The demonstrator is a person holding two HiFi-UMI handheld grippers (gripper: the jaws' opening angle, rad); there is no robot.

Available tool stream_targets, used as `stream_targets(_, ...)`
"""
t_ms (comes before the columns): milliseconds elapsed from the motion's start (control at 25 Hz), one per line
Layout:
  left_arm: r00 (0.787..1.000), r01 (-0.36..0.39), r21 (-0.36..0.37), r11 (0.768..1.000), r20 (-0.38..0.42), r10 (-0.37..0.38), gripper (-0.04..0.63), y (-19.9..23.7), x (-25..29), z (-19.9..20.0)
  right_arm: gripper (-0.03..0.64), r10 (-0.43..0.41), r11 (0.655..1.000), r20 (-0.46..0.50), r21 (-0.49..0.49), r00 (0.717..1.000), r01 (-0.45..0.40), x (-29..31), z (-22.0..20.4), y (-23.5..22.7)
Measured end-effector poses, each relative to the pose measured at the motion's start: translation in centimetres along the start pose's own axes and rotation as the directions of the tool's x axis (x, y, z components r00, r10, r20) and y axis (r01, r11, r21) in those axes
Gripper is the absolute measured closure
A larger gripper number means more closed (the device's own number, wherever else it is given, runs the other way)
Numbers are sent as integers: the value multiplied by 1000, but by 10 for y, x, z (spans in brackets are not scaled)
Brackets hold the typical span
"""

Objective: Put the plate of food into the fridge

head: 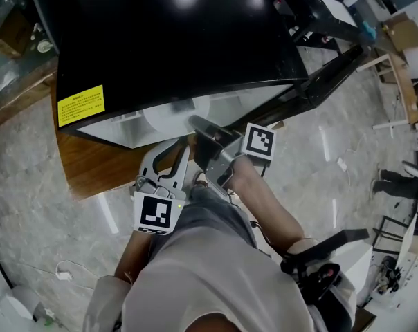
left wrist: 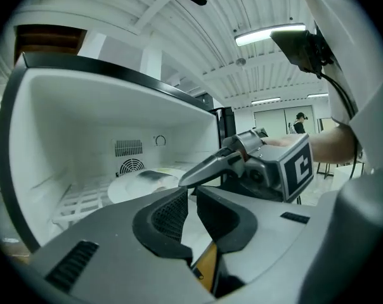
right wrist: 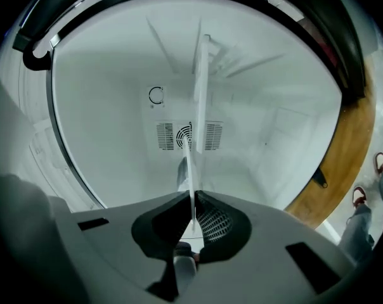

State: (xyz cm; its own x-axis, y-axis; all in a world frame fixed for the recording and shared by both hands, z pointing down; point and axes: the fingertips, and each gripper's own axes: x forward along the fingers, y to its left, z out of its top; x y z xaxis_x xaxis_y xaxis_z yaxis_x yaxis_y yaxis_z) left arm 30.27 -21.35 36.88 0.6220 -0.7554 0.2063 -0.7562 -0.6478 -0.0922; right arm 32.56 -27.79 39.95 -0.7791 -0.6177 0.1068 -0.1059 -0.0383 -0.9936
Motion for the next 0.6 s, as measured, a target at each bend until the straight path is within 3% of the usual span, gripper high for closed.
stream_targets(200,1000,-4,27,1000,-14,4,535,0,13,-10,591,-5,1000,0,-10,1000,5,6,2,2)
stream_targets(440,1000,-25,20,999,-14,25,545,5,26,-16,589,-29,998,1,-60,1000,29,8,6,6)
stream_targets(600,999,-24,6,1000,-24,24,549,7,31,-17,589,-13,999,0,-43,1000,13,9,8,9)
